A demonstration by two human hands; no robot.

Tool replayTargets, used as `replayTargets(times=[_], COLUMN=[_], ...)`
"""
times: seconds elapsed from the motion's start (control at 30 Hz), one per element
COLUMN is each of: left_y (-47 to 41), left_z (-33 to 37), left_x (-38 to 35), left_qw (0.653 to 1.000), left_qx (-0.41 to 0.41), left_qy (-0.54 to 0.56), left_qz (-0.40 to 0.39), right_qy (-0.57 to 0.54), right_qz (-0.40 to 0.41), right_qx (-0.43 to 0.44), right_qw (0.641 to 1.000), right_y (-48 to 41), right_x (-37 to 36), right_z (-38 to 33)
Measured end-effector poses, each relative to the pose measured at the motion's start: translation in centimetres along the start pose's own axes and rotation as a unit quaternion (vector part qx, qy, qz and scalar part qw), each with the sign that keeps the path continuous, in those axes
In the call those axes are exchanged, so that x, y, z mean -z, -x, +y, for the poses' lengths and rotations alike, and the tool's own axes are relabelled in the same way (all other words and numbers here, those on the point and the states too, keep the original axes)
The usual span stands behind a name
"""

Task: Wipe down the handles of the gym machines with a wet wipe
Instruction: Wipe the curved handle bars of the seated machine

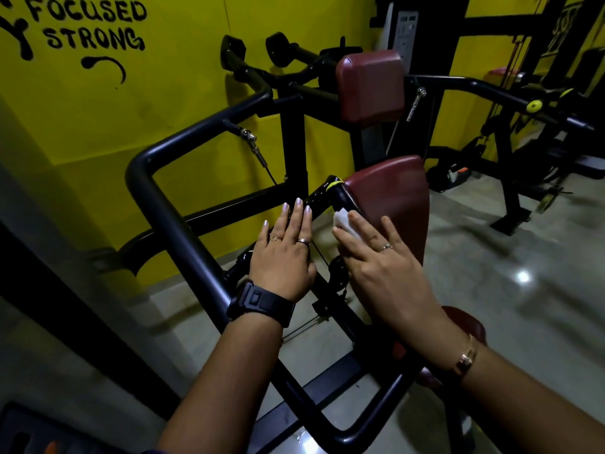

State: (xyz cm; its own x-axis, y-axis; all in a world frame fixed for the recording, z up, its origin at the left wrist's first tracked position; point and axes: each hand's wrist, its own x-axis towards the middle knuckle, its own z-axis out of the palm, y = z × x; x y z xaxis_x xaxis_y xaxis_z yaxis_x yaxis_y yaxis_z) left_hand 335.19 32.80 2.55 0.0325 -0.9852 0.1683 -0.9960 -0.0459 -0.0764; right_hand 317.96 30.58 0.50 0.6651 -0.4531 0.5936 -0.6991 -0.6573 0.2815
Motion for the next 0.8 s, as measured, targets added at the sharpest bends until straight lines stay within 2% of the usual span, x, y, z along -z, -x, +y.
replayTargets(times=[0.1, 0.17, 0.33, 0.43, 0.5, 0.53, 0.6, 0.73, 0.8], left_y=[0.0, 0.0, 0.1, 0.2, 0.2, 0.2, 0.1, 0.1, 0.1], left_z=[0.0, 0.0, 0.1, 0.1, 0.1, 0.1, 0.1, 0.2, 0.2], left_x=[0.0, 0.0, 0.2, 0.3, 0.3, 0.3, 0.2, 0.2, 0.2], left_qw=[1.000, 1.000, 1.000, 1.000, 1.000, 1.000, 1.000, 1.000, 1.000], left_qx=[0.000, 0.000, 0.000, -0.001, -0.002, -0.002, -0.002, -0.001, 0.000], left_qy=[0.004, 0.002, 0.000, -0.002, -0.005, -0.004, -0.001, -0.005, -0.003], left_qz=[0.001, 0.000, 0.000, -0.001, 0.000, 0.000, 0.001, 0.001, 0.002], right_qy=[-0.136, -0.276, -0.509, -0.618, -0.677, -0.692, -0.696, -0.654, -0.651], right_qz=[0.015, 0.030, 0.002, -0.035, -0.054, -0.050, -0.031, -0.007, -0.017], right_qx=[-0.079, -0.152, -0.281, -0.354, -0.367, -0.363, -0.347, -0.322, -0.319], right_qw=[0.987, 0.949, 0.814, 0.701, 0.636, 0.621, 0.628, 0.684, 0.688], right_y=[1.5, 1.6, 0.1, 0.5, 1.3, 1.8, 2.1, 0.0, -1.4], right_x=[1.0, 1.5, 2.2, 1.6, 1.4, 1.6, 2.1, 3.2, 3.4], right_z=[0.0, 0.0, 1.5, 2.5, 2.8, 2.9, 3.0, 3.1, 3.0])
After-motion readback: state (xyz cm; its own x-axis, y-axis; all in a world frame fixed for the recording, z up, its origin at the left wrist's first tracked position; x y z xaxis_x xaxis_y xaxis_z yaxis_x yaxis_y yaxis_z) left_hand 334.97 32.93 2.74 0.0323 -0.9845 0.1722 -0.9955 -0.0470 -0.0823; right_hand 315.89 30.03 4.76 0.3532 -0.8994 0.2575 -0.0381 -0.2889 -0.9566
